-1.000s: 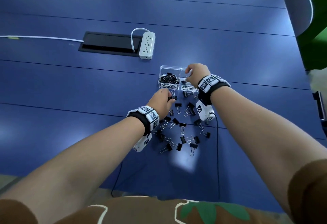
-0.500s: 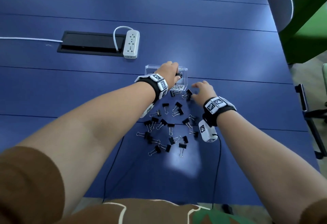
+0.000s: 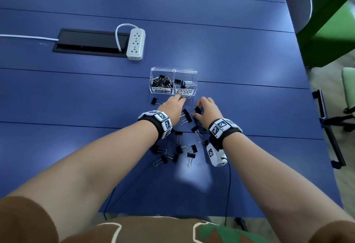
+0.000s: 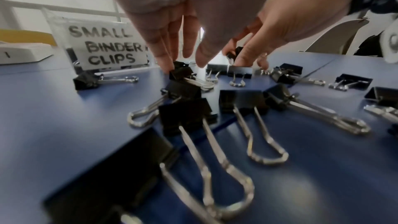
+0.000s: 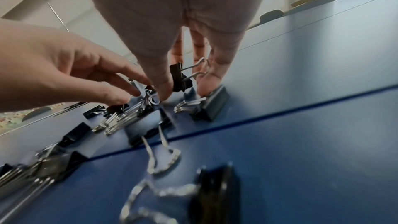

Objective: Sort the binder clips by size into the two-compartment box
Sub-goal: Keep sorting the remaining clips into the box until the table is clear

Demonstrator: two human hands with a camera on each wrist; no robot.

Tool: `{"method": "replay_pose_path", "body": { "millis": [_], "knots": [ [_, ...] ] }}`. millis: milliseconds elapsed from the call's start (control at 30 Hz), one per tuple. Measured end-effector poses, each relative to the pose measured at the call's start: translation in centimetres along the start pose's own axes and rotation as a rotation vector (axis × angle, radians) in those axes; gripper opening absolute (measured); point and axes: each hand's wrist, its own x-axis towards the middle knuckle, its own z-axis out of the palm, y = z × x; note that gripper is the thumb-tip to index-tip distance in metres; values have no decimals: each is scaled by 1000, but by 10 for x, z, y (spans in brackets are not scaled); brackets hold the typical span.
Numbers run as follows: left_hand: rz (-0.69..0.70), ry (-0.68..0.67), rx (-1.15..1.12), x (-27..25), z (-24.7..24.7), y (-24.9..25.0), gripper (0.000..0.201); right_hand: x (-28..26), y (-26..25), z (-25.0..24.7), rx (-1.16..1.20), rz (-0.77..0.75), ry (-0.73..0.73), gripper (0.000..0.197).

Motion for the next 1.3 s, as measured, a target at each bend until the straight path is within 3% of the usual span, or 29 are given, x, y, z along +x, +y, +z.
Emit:
{"method": "replay_pose_path", "body": {
  "millis": [133, 233, 400, 633, 800, 1000, 1166, 1300],
  "knots": [
    [-68, -3, 62, 1, 1, -2, 51, -9, -1, 1, 58, -9, 24, 23],
    [-128, 19, 110, -4, 0, -1, 33, -12, -2, -2, 176, 32, 52, 21],
    [-150, 27, 66, -13, 3, -7, 27, 6, -22, -30, 397, 71, 211, 26],
    [-190, 4, -86, -28, -6, -12, 19, 52, -68, -58, 218, -45, 227, 15],
    [-172, 157, -230, -24, -32, -7, 15, 68, -79, -49, 155, -41, 185, 13],
    [-172, 272, -301, 16, -64, 0, 16, 54, -65, -42, 198, -7, 178, 12],
    [-134, 210, -149, 43, -68, 6, 21, 20, -33, -44, 293, 62, 259, 12],
    [-46, 129, -39, 50, -60, 4, 27, -16, -1, -30, 149, 72, 141, 21]
  ]
}}
